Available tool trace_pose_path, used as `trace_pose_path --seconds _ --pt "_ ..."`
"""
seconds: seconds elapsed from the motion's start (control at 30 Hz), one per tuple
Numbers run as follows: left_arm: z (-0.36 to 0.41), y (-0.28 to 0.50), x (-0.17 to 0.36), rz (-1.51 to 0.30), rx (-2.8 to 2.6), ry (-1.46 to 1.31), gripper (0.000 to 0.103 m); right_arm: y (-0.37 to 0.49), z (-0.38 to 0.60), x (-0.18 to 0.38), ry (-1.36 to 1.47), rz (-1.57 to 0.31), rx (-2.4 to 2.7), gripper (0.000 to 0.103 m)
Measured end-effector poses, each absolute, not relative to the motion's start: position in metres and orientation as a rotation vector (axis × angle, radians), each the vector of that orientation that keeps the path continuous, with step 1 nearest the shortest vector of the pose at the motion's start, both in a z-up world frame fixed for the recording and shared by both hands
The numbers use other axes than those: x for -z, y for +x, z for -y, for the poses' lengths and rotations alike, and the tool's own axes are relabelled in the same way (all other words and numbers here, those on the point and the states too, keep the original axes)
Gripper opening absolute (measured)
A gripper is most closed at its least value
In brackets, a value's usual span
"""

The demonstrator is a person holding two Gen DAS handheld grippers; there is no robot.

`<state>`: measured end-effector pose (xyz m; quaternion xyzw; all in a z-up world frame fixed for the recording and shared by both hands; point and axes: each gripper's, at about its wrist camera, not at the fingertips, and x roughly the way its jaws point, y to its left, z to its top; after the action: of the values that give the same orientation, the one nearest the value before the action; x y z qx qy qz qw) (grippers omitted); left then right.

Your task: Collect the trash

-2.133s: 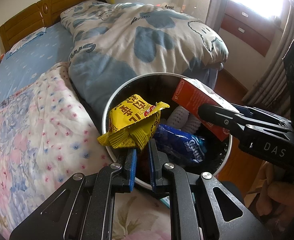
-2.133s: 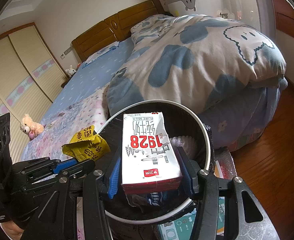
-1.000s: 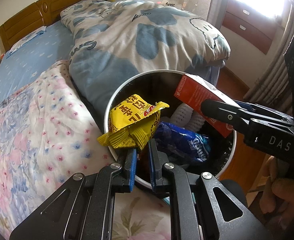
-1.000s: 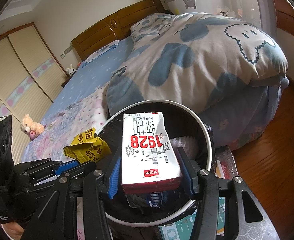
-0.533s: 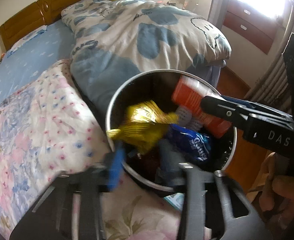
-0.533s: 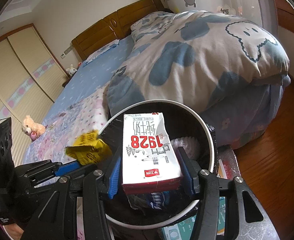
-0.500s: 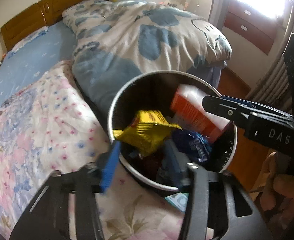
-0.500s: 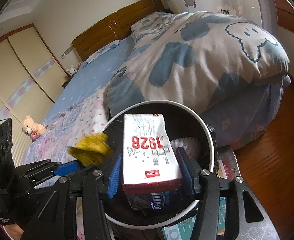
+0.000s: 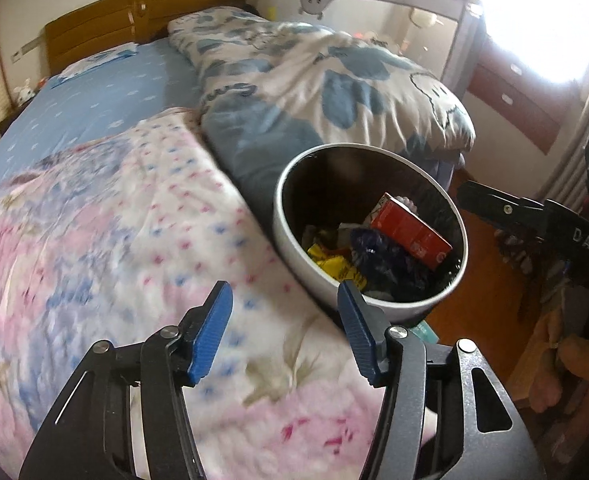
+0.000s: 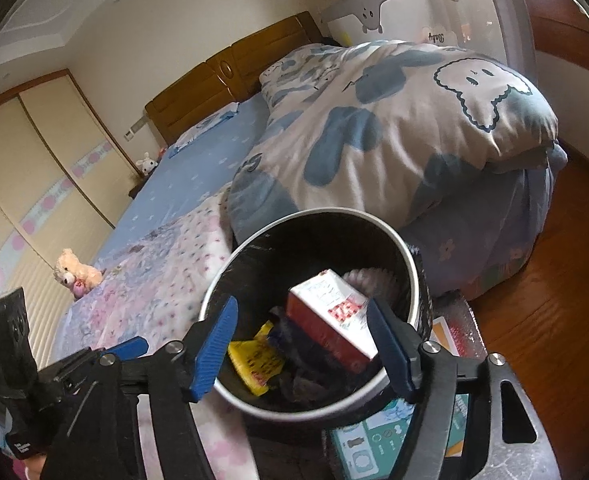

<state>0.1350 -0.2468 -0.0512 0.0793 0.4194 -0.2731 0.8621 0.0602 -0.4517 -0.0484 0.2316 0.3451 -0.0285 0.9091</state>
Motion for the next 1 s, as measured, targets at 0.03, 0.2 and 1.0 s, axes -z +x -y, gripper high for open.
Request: trace_pose_path --seconds 0.03,0.2,1.0 --pt "0.240 0.130 0.050 -0.874 0.565 0.149 0.057 0.057 0.449 0.047 0.480 -0.708 0.058 0.075" --pt "0.207 0.104 0.041 -0.822 0.516 0.101 0.065 0.034 0.428 0.038 0.481 -0.677 0.044 0.088" --pt "0.091 0.000 -0.015 -0.377 0.121 0.074 0.103 -0.044 0.308 -0.023 0.155 -0.340 0.073 0.103"
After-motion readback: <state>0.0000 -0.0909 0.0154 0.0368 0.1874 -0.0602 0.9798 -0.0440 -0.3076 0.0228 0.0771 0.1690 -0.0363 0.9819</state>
